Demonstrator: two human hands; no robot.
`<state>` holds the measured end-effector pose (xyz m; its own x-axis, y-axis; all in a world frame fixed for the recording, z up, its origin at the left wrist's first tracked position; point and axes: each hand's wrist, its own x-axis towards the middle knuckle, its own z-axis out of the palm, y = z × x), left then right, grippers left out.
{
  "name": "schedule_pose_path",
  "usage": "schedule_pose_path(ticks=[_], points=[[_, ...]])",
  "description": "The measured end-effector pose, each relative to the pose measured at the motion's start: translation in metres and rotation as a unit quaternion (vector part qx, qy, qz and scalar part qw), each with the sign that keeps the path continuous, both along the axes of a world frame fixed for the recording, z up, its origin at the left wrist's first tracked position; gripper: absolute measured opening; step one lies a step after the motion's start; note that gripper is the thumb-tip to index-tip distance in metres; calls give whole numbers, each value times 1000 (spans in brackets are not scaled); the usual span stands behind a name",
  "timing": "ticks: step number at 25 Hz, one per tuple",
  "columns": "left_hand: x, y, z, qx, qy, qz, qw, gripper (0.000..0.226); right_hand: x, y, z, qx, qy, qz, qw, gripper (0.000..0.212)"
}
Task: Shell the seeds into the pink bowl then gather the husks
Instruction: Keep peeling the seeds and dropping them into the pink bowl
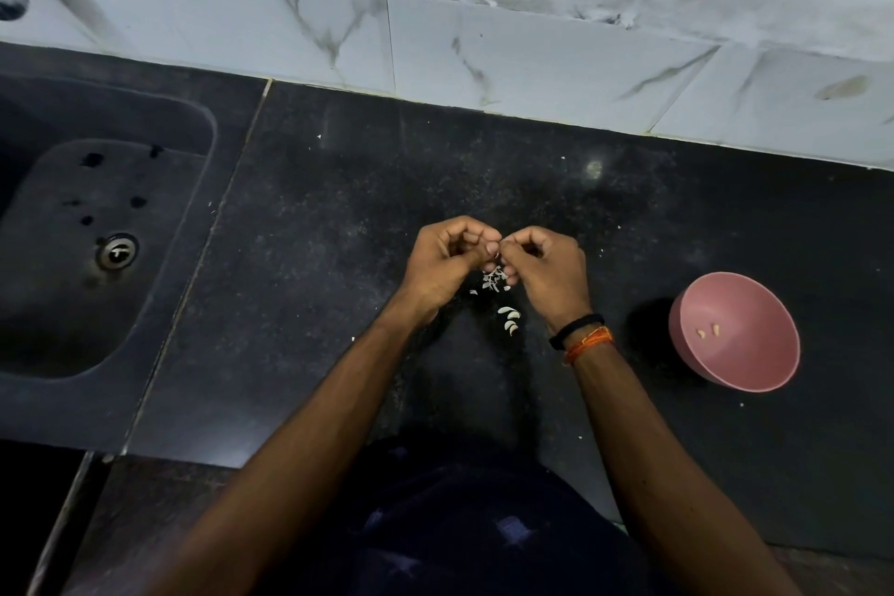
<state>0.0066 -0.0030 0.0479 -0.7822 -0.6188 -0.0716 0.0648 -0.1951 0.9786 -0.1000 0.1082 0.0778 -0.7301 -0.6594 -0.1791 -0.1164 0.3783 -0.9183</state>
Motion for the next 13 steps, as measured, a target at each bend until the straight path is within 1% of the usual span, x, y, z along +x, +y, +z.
schedule_pose_path(ticks=[4,8,11,13], points=[[0,0,-1,9,-12,26,1000,10,0,-3,-4,-2,-1,-15,1000,9],[1,-2,-1,-6,-17,44,999,8,-1,-2,-7,-11,-30,-34,999,11],[1,-2,-1,22,-17,27,999,13,-1,-1,-7,-17,-38,-39,998,12],[1,-1,1,48,-28,17,998,16,0,0,-6,-11,-16,-24,1000,10]])
